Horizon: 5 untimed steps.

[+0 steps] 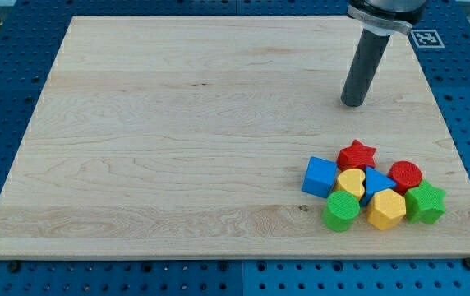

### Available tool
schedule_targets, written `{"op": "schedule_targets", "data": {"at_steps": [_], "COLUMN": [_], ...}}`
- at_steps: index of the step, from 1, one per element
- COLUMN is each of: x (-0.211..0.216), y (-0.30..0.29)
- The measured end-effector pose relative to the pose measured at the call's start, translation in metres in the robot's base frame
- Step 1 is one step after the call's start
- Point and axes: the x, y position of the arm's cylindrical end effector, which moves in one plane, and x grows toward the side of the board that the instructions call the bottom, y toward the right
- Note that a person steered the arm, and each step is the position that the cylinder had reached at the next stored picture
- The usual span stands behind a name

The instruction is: Place your arm at the bottom right corner of the board

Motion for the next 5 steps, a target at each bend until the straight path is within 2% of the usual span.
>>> {"op": "schedule_targets", "data": {"at_steps": [2, 5], "x": [0.002, 0.131], "y": [0.019, 0.129]}}
